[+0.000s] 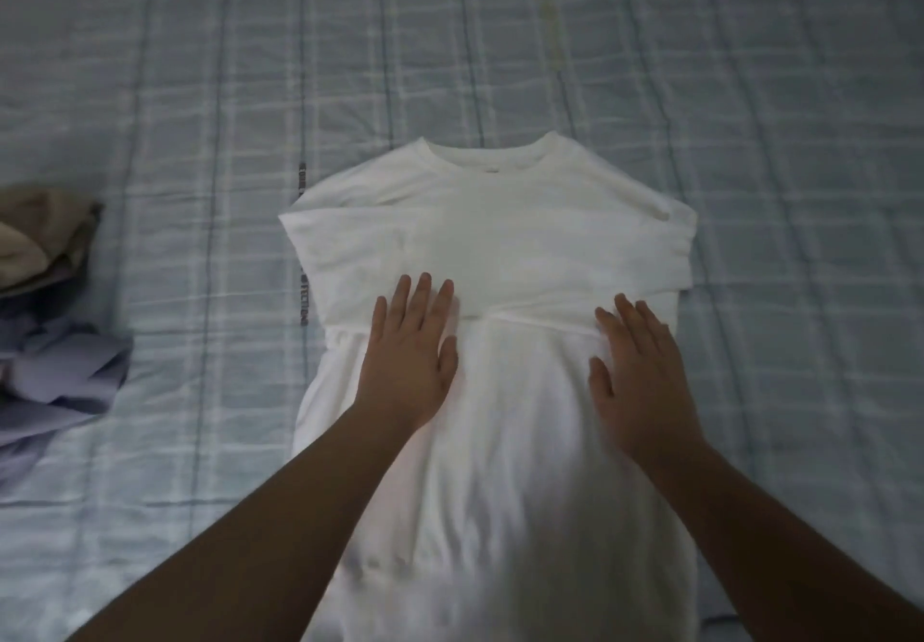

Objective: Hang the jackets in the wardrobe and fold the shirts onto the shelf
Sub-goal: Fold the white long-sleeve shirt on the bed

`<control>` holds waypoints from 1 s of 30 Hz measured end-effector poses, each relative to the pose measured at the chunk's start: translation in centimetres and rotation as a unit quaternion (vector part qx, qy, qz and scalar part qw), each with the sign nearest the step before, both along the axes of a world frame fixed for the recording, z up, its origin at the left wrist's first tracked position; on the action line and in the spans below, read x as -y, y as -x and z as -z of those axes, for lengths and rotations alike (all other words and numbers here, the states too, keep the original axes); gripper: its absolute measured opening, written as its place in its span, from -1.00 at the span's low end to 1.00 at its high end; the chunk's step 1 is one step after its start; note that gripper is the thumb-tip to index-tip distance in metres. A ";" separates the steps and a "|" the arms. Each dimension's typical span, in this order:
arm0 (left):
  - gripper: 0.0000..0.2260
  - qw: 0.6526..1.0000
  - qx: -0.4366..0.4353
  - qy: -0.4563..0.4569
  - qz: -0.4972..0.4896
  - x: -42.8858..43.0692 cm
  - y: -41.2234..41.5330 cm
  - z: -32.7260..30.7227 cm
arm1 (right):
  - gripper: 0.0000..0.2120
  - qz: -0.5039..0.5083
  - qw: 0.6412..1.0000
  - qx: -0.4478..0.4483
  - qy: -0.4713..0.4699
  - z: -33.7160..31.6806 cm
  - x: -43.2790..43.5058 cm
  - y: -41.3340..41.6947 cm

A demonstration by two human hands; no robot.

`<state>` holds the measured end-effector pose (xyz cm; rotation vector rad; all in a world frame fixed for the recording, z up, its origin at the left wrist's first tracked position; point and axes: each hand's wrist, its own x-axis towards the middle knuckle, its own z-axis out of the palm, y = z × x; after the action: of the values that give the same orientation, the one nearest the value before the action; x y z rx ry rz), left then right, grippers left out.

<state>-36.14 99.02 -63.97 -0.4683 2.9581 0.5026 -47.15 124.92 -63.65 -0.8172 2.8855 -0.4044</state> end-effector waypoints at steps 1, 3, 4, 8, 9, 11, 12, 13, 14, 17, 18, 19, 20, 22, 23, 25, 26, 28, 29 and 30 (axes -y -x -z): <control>-0.44 1.000 -0.002 -0.004 0.000 -0.1 -2.4 0.0 | -0.45 0.018 1.000 0.004 0.006 0.1 -1.1 -2.3; -0.44 1.000 0.004 -0.005 -0.007 -0.1 -7.5 0.2 | -0.41 0.056 0.998 0.018 -0.014 0.4 -3.5 -6.8; -0.44 1.000 0.010 0.000 -0.013 -0.1 -10.0 0.3 | -0.38 0.070 0.997 0.026 -0.029 0.5 -4.7 -8.9; -0.41 0.996 0.077 0.006 -0.037 -1.4 -20.2 -0.2 | -0.37 0.156 0.983 0.084 -0.039 0.7 -9.1 -16.6; -0.40 0.995 0.090 -0.007 -0.049 -2.0 -22.5 -0.3 | -0.37 0.191 0.975 0.111 -0.026 0.6 -9.8 -18.2; -0.38 0.988 0.097 -0.056 -0.108 -3.0 -26.1 -1.1 | -0.35 0.237 0.960 0.144 0.027 -0.1 -10.5 -20.6; -0.35 0.978 0.086 -0.096 -0.165 -3.5 -27.2 -1.5 | -0.33 0.252 0.954 0.150 0.056 -0.5 -10.5 -21.3; -0.32 0.956 0.074 -0.147 -0.241 -3.9 -28.0 -1.9 | -0.34 0.270 0.946 0.162 0.081 -1.0 -10.5 -21.7; -0.30 0.924 0.064 -0.199 -0.320 -4.1 -28.6 -2.4 | -0.34 0.296 0.931 0.187 0.104 -1.8 -10.3 -22.0; -0.42 0.839 0.075 -0.293 -0.453 -4.3 -29.4 -3.0 | -0.36 0.413 0.862 0.263 0.130 -1.8 -11.2 -21.3; -0.49 0.813 0.082 -0.331 -0.471 -4.3 -29.5 -3.2 | -0.36 0.446 0.836 0.293 0.128 -1.8 -11.5 -20.8; -0.56 0.788 0.080 -0.371 -0.484 -4.3 -29.4 -3.4 | -0.38 0.469 0.810 0.326 0.131 -2.0 -11.6 -20.2; -0.63 0.770 0.071 -0.397 -0.494 -4.2 -29.3 -3.7 | -0.42 0.483 0.788 0.353 0.145 -2.1 -11.7 -19.7; -0.74 0.746 0.046 -0.425 -0.510 -3.8 -29.1 -4.2 | -0.53 0.494 0.761 0.380 0.181 -2.8 -11.6 -19.0; -0.75 0.722 0.026 -0.459 -0.517 -3.6 -29.2 -4.2 | -0.56 0.499 0.750 0.388 0.195 -3.0 -11.8 -18.6; -0.72 0.641 -0.008 -0.562 -0.523 -3.2 -29.7 -4.1 | -0.59 0.510 0.705 0.419 0.259 -3.6 -12.4 -18.3; -0.71 0.607 -0.017 -0.601 -0.520 -3.1 -30.2 -4.0 | -0.61 0.513 0.674 0.440 0.299 -3.9 -12.9 -18.4; -0.68 0.572 -0.023 -0.628 -0.528 -3.0 -31.4 -3.9 | -0.70 0.517 0.620 0.466 0.362 -5.2 -13.5 -18.9; -0.69 0.563 -0.026 -0.630 -0.534 -2.9 -32.0 -3.7 | -0.76 0.519 0.602 0.475 0.377 -5.9 -13.8 -19.3; -0.70 0.556 -0.027 -0.629 -0.542 -3.1 -32.6 -3.9 | -0.81 0.518 0.594 0.483 0.382 -6.6 -14.2 -19.7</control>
<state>-3.55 102.10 -60.11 -1.7959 1.1081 2.2985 -27.43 139.10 -57.05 0.9849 1.6438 -1.5846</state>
